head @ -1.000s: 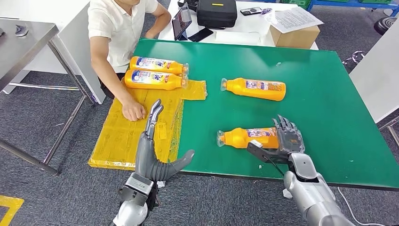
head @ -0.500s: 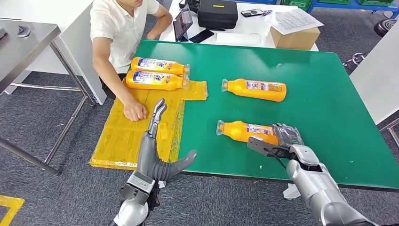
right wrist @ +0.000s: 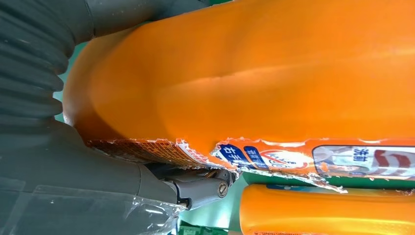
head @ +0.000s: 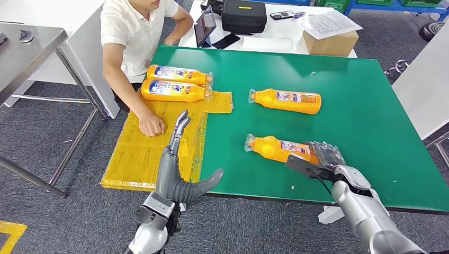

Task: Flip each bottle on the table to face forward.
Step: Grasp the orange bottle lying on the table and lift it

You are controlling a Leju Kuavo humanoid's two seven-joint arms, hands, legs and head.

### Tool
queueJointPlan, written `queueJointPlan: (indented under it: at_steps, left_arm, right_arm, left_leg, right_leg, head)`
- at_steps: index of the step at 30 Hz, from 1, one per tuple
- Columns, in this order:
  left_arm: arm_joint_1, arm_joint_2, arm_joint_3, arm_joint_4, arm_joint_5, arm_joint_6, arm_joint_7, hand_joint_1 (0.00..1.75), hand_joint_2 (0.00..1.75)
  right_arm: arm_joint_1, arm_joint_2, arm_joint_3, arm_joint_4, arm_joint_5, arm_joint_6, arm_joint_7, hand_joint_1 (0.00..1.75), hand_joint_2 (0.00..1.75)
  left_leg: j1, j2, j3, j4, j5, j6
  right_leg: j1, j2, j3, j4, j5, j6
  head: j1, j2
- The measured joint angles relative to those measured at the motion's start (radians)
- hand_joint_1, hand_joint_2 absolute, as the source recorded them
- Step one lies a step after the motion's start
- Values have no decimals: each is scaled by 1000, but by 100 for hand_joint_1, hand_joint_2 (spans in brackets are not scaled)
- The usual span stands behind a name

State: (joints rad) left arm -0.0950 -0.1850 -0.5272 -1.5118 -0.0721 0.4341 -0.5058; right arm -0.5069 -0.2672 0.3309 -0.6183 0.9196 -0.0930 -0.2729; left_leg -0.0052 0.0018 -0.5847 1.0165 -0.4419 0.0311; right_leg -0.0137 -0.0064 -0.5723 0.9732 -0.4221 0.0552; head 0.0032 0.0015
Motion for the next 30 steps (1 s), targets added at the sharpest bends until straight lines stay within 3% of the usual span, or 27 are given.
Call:
queueJointPlan:
  at_steps: [4,8,13,16,22,26,30]
  left_arm:
    - [0,0,0,0,1,-2,-1,0,175]
    - [1,0,1,0,64,-40,9,0,175]
    - [16,-7,16,29,385,-140,174,0,175]
    - [29,-5,26,79,509,-160,194,0,175]
    - [33,-3,27,108,535,-170,193,0,175]
    - [32,13,16,142,539,-203,196,0,175]
    - [31,22,7,150,530,-212,194,0,175]
  right_arm:
    - [8,-2,-5,-7,-24,0,-13,175,175]
    - [47,-2,-28,-44,-157,8,-82,175,175]
    - [155,23,-70,-182,-305,-5,-150,175,175]
    - [236,56,-86,-304,-382,-11,-177,175,175]
    - [281,80,-89,-377,-425,-10,-191,175,175]
    - [356,142,-83,-540,-556,54,-237,175,175]
    - [376,171,-78,-625,-601,79,-246,175,175]
  left_leg:
    - [0,0,1,0,0,0]
    - [0,0,0,0,0,0]
    - [0,1,0,0,0,0]
    - [1,1,-4,0,0,-1]
    - [1,1,-6,0,0,-1]
    - [1,0,-14,0,2,-1]
    - [0,-1,-18,0,2,-1]
  right_leg:
    - [0,0,1,0,0,0]
    - [0,0,8,0,0,0]
    - [0,1,10,0,1,1]
    - [1,1,7,1,1,0]
    - [1,2,5,1,1,0]
    - [0,1,-2,3,1,0]
    - [0,0,-4,3,0,1]
  head:
    - [0,0]
    - [0,0]
    - [0,0]
    - [0,0]
    - [0,0]
    - [0,0]
    - [0,0]
